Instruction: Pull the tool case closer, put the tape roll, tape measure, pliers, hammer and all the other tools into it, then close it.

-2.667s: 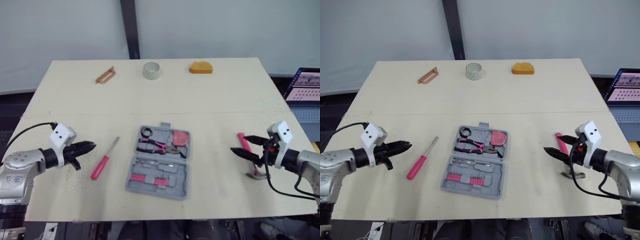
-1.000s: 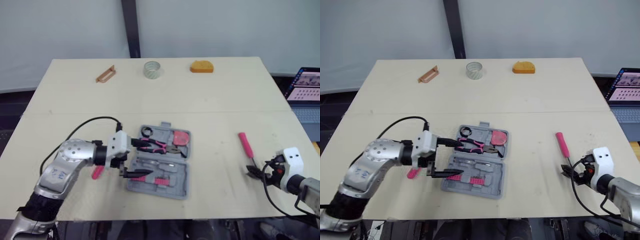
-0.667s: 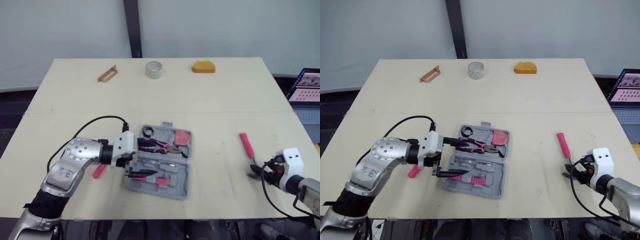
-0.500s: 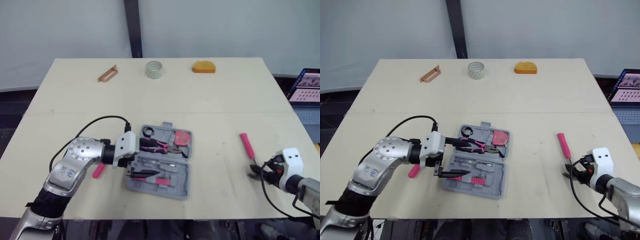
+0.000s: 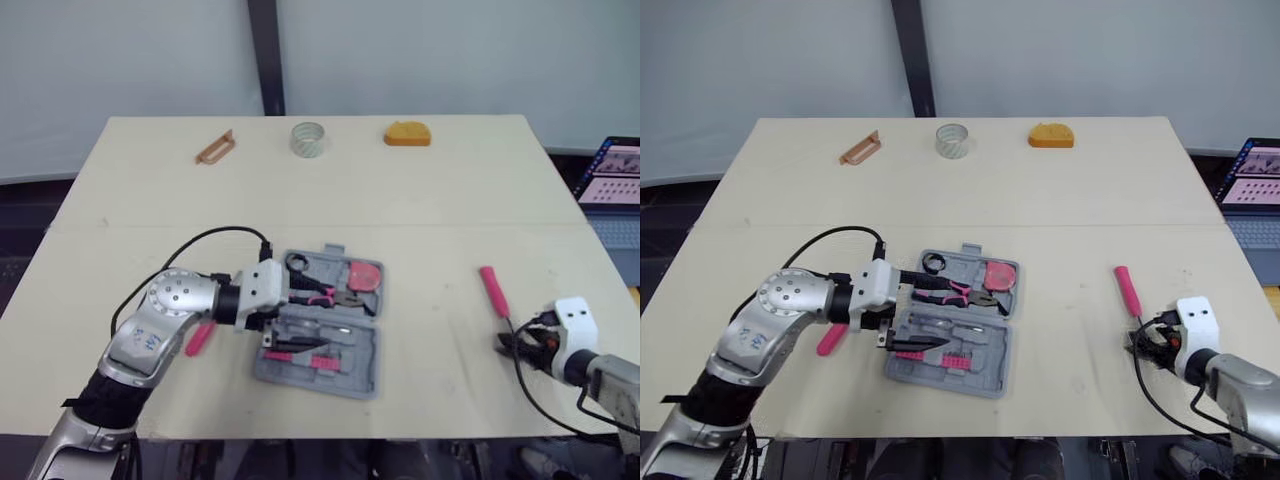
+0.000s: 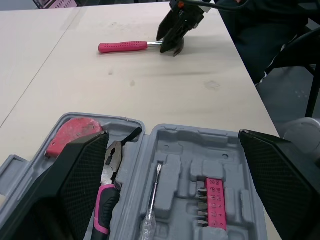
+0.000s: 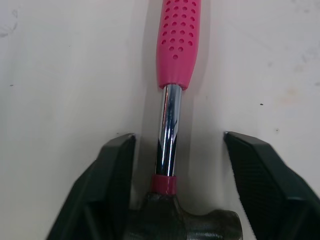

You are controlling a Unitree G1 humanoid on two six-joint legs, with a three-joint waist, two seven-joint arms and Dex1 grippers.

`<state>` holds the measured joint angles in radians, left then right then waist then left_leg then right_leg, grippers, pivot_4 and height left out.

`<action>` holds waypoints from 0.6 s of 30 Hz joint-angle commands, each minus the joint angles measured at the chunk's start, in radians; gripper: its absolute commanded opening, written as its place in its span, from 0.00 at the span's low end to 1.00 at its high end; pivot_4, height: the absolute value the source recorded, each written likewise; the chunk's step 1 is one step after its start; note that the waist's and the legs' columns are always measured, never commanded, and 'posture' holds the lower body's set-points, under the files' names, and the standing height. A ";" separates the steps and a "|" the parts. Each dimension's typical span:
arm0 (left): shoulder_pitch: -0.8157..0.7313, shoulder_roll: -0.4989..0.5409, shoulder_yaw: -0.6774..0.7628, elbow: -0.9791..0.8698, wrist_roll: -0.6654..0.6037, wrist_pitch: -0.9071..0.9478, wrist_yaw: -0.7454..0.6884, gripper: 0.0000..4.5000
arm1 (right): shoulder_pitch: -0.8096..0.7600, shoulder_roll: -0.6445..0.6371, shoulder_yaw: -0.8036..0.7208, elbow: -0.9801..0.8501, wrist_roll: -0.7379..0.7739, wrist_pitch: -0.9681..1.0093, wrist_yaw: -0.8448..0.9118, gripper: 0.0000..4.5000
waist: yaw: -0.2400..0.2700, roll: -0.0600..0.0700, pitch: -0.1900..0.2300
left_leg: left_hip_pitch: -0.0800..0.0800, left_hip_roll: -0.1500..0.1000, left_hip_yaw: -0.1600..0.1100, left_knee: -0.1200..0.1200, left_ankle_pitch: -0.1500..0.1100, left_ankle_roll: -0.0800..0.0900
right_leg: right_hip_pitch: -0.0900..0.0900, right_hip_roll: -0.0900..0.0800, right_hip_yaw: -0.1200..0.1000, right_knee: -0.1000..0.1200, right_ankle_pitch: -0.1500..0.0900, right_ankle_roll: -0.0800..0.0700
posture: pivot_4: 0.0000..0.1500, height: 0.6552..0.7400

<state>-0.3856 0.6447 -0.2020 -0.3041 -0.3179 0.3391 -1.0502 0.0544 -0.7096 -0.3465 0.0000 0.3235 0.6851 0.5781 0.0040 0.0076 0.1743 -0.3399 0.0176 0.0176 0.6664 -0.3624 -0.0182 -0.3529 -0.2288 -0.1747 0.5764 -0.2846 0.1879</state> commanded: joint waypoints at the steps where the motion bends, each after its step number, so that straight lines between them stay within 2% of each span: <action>1: -0.014 -0.004 0.004 -0.017 -0.001 0.000 0.004 1.00 | 0.005 -0.002 0.010 0.013 -0.022 0.018 -0.024 0.20 | 0.000 0.000 0.000 | 0.000 0.000 0.000 0.000 0.000 0.000 | 0.000 0.000 0.000 0.000 0.000 0.000 | 1.00 1.00; 3: -0.016 -0.005 0.006 -0.016 0.000 0.000 0.005 1.00 | 0.007 -0.002 0.013 0.018 -0.026 0.013 -0.024 0.01 | 0.002 -0.002 -0.001 | 0.000 0.000 0.000 0.001 0.000 0.000 | 0.000 0.000 0.000 0.000 0.000 0.000 | 1.00 1.00; 11: -0.005 -0.005 0.043 0.004 0.005 -0.012 0.037 1.00 | 0.027 -0.030 0.007 -0.051 -0.008 -0.065 0.048 0.01 | 0.010 -0.002 -0.001 | 0.000 0.000 0.000 0.001 0.000 0.000 | 0.001 0.000 0.000 0.000 0.000 0.000 | 1.00 1.00; 18: 0.098 0.051 0.183 0.001 0.025 -0.090 0.086 1.00 | -0.028 -0.196 0.087 -0.354 0.114 0.049 0.248 0.01 | -0.006 0.002 0.002 | -0.001 0.001 0.002 0.000 0.000 0.000 | -0.003 0.002 0.003 0.000 0.000 0.000 | 1.00 1.00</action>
<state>-0.3036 0.6811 -0.0644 -0.2956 -0.3033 0.2882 -0.9757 0.0510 -0.8740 -0.2693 -0.2509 0.3912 0.7132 0.7690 -0.0018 0.0100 0.1760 -0.3407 0.0202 0.0197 0.6663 -0.3625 -0.0181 -0.3558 -0.2253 -0.1716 0.5761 -0.2839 0.1871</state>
